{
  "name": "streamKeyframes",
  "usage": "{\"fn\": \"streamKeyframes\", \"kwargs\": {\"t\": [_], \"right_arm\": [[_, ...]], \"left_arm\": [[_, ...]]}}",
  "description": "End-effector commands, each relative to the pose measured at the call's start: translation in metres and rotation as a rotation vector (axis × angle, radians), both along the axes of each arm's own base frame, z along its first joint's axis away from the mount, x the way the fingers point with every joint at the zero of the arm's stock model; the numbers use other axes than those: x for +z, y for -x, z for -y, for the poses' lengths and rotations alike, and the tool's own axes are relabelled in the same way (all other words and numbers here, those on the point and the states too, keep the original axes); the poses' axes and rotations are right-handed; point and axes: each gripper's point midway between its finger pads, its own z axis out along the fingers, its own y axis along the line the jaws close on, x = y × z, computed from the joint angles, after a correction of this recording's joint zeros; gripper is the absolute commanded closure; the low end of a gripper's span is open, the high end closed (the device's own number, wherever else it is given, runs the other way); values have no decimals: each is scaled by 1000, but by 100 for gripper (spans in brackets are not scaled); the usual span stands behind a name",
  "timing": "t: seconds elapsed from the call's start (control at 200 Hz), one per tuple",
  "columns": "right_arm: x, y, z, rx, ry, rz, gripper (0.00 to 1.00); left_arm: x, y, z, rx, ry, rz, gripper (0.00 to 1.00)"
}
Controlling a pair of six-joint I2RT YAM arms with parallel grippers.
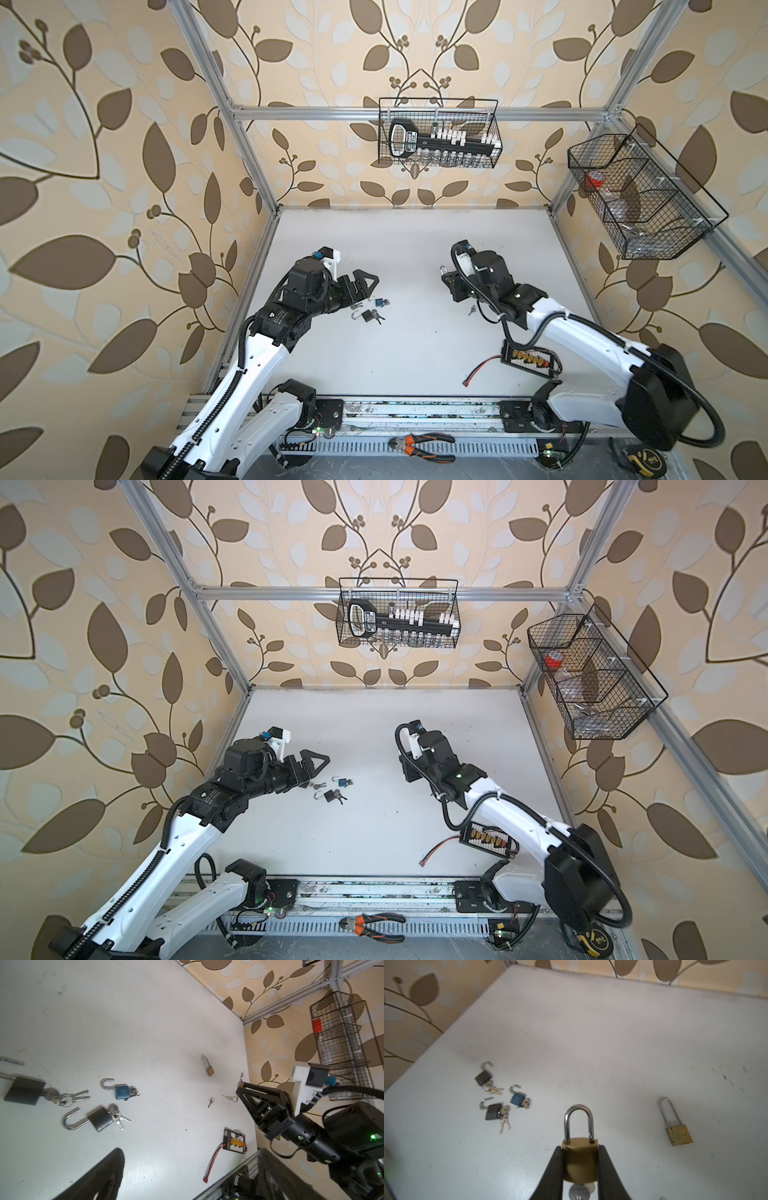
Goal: Lock with the key
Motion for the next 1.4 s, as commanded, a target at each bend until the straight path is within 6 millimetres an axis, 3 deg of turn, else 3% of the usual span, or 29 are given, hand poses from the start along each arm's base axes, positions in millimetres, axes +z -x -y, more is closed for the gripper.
{"fn": "streamKeyframes", "kwargs": {"t": [0.0, 0.1, 0.24, 0.455, 0.545, 0.795, 0.915, 1.395], "right_arm": [[39, 23, -27, 213, -79, 162, 100], [58, 38, -33, 287, -110, 203, 100], [66, 55, -45, 357, -82, 230, 100], [70, 72, -59, 379, -36, 276, 100], [75, 77, -63, 386, -41, 291, 100], [82, 81, -65, 381, -52, 311, 100], [83, 81, -67, 381, -56, 313, 100], [96, 81, -68, 365, -94, 335, 100]], "left_arm": [[43, 2, 26, -120, 78, 120, 1], [60, 8, 47, -185, 91, 169, 1], [77, 19, 80, -272, 71, 232, 1], [79, 15, 107, -296, 62, 239, 2], [77, 12, 112, -289, 63, 238, 10], [65, 12, 124, -299, 60, 210, 47], [62, 15, 128, -310, 59, 201, 60], [42, 18, 139, -330, 34, 154, 73]]}}
